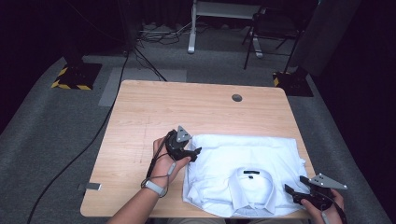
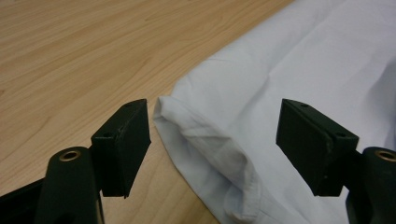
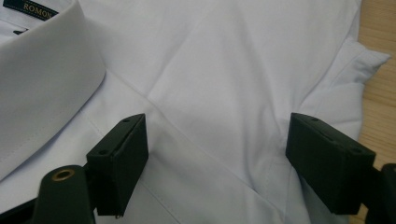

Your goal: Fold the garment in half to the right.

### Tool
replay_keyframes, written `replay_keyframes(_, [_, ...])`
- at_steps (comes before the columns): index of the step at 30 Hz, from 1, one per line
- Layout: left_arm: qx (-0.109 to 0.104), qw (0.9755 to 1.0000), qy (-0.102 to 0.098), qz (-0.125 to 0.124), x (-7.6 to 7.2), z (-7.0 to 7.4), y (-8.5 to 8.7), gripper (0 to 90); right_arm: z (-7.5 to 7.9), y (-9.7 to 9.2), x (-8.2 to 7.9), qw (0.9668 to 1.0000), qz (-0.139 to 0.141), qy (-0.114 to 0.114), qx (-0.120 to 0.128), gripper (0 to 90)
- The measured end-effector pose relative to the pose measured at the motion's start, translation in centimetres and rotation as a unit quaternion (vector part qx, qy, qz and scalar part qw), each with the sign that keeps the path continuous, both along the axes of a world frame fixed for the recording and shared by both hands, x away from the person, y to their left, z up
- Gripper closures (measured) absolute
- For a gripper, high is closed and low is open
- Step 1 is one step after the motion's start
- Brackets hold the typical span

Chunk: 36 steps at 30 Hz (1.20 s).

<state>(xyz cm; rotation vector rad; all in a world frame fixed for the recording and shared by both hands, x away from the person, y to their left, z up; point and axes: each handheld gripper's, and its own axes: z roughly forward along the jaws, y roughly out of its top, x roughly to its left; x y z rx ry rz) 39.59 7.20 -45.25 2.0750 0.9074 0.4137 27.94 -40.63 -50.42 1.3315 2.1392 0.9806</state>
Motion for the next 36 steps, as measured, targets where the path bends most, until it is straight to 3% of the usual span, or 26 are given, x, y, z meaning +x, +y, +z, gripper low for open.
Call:
replay_keyframes(5, [0.008, 0.9998, 0.001, 0.017, 1.7, -0.2, 0.1, 26.2, -0.1, -0.1, 0.0, 1.0, -0.002, -0.001, 0.002, 21.4])
replay_keyframes(10, [0.006, 0.9996, 0.01, 0.024, 2.5, -0.5, 0.0, 26.2, -0.1, -0.1, 0.0, 1.0, -0.002, -0.001, 0.002, 21.4])
replay_keyframes(19, [0.023, 0.9991, 0.014, 0.033, 3.9, -1.3, -0.5, 26.5, -0.3, -0.2, -0.2, 0.9999, -0.002, -0.012, 0.008, 21.5])
replay_keyframes(27, [0.045, 0.9963, 0.007, 0.074, 4.0, -1.3, 2.3, 28.5, -0.4, -0.3, -0.2, 0.9998, -0.002, -0.015, 0.009, 21.9])
replay_keyframes(32, [0.02, 0.9966, 0.008, 0.079, 3.8, -1.1, 2.8, 28.4, -0.5, -0.3, -0.3, 0.9997, -0.002, -0.021, 0.012, 21.9])
replay_keyframes(36, [0.023, 0.9978, 0.006, 0.062, 4.0, -0.9, 1.2, 27.8, -0.5, -0.3, -0.4, 0.9997, -0.003, -0.023, 0.013, 22.0])
